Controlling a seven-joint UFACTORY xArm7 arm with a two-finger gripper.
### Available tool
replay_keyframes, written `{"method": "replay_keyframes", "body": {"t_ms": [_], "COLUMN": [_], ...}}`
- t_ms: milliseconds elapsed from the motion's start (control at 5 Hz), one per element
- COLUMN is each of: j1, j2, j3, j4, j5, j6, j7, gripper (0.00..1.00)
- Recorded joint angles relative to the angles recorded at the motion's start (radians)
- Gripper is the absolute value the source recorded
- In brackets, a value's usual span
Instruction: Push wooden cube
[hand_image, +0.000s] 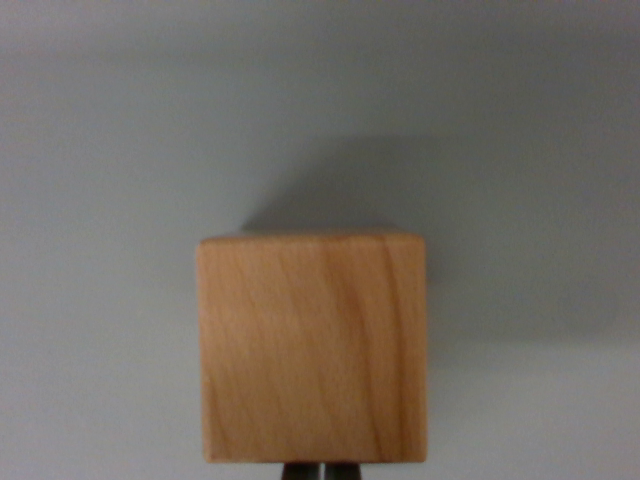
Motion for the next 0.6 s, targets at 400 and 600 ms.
{"method": "replay_keyframes", "body": {"t_ms": [400, 600], "j1": [0.0000, 0.0001], "j2": [0.020, 0.035], "j3": [0.000, 0.000], "j4": [0.032, 0.057], "j5": [-0.0002, -0.0003], "j6": [0.012, 0.021], "j7": [0.001, 0.001], "gripper": [1.00, 1.00]}}
